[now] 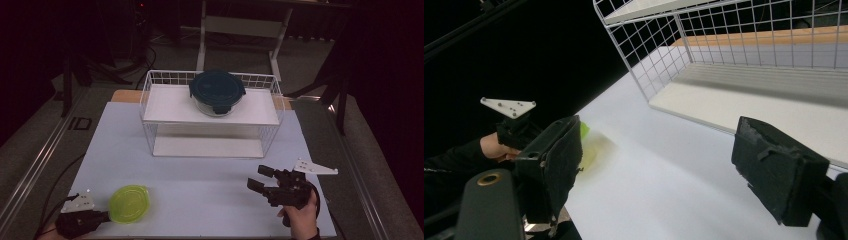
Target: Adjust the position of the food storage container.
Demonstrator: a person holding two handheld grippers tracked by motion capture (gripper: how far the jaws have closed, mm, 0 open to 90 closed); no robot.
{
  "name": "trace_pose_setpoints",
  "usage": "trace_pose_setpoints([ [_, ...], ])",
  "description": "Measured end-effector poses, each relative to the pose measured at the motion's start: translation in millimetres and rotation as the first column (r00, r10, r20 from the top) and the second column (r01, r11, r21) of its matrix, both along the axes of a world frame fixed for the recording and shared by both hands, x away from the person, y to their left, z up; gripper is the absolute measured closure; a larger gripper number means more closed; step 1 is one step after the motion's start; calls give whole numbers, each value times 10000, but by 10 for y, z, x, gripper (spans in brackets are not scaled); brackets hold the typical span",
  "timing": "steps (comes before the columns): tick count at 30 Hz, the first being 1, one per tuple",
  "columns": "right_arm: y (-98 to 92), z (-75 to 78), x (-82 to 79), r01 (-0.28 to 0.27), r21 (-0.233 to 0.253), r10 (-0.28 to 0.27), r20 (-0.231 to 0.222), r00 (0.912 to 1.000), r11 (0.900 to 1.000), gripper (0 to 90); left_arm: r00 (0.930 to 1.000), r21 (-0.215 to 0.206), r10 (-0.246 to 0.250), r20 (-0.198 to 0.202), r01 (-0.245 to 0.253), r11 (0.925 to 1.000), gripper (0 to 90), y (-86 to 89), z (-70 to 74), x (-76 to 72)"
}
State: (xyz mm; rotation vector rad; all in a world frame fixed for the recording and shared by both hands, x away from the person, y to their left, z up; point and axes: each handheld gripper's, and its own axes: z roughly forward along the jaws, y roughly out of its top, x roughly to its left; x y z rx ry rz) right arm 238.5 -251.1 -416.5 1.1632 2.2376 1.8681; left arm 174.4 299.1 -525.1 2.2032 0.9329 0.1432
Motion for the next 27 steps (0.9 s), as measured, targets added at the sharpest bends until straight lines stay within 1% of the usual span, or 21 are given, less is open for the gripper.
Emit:
trace_pose_setpoints([
  [5,-3,-6,6,-2,30,2,-23,10000,10000,197,9999,5,-109,-23,109,9999,887,-106,-5,78],
  [9,4,-6,1,-25,30,25,-38,10000,10000,197,9997,-167,-259,-5,259,9995,888,-212,1,164],
  [10,4,-6,0,-26,17,26,-31,10000,10000,197,9994,-197,-329,-64,328,9993,888,-241,0,187],
  [12,0,-5,0,-25,40,25,-32,10000,10000,197,9989,-43,-465,-66,465,9989,888,-303,-6,222],
  [13,-2,-5,0,-28,51,28,-34,10000,10000,197,9985,-51,-537,-100,537,9985,888,-325,-11,236],
  [16,-9,-4,-1,-30,80,31,-50,10000,10000,197,9984,-64,-569,-66,568,9984,888,-340,-5,248],
  [19,-13,-8,-2,-21,72,22,-46,10000,10000,198,9990,-196,-449,-44,448,9988,888,-316,18,233],
  [21,-15,-12,0,-30,65,30,-68,10000,10000,197,9989,-234,-468,-67,467,9986,888,-318,29,226],
  [24,-6,-24,5,-47,49,47,-108,9999,10000,197,9985,-245,-531,-101,528,9983,888,-358,31,246],
  [27,10,-32,-8,-106,0,106,-129,9999,9999,198,9980,-146,-615,-140,613,9980,888,-414,30,293],
])
